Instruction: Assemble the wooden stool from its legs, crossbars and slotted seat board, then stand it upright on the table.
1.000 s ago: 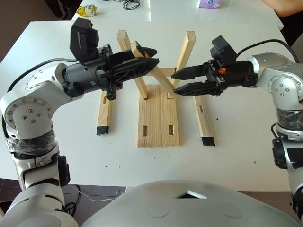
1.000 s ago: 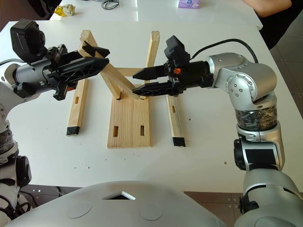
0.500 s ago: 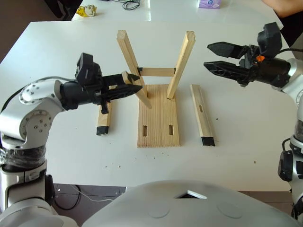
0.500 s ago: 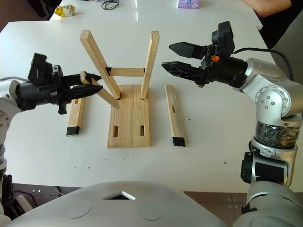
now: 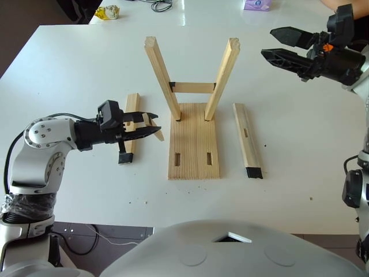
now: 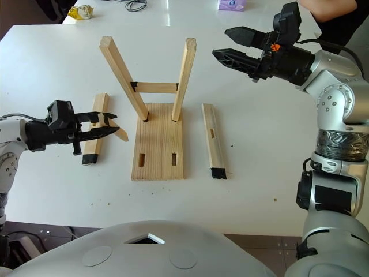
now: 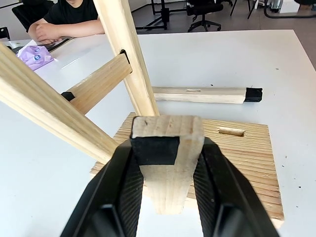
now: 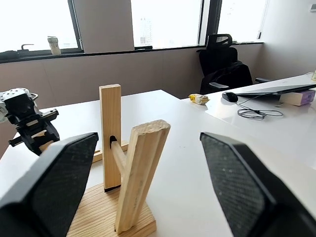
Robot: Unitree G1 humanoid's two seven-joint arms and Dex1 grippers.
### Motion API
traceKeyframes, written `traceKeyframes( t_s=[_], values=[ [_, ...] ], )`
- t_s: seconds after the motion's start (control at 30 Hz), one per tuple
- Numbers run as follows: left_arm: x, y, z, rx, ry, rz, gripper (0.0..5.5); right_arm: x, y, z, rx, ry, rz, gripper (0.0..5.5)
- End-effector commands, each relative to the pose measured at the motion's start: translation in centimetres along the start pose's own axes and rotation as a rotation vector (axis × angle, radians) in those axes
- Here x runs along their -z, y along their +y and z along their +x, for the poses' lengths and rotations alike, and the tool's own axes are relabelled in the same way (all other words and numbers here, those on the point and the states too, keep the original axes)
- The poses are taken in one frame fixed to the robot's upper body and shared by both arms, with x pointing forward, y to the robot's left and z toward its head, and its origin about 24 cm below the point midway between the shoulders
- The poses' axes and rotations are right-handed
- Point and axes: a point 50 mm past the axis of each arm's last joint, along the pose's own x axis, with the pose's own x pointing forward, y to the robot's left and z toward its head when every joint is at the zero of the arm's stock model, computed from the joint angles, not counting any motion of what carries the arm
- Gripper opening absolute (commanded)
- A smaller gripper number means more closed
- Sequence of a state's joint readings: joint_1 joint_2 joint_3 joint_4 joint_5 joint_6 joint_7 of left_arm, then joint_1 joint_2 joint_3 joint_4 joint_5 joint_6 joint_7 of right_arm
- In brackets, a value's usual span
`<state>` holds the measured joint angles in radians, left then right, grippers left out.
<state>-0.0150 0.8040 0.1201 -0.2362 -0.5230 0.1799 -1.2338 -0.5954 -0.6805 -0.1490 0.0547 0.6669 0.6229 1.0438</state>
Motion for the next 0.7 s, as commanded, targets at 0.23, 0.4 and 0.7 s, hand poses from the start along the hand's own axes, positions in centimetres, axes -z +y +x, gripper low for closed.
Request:
traceKeyframes(
  t_s=[0.23, 0.4, 0.7],
  values=[
    [1.3, 2.6, -4.9, -0.097, 0.153, 0.071, 1.32, 0.6, 0.3, 0.0, 0.068, -0.046, -0.027, 3.81],
    [0.7, 4.5, -6.5, -0.146, 0.182, 0.117, 1.32, 1.2, 0.8, 0.3, 0.097, -0.073, -0.023, 3.81],
    [1.0, 6.1, -7.4, -0.152, 0.209, 0.129, 1.32, 1.7, 1.1, 0.5, 0.129, -0.121, -0.025, 3.81]
  ],
)
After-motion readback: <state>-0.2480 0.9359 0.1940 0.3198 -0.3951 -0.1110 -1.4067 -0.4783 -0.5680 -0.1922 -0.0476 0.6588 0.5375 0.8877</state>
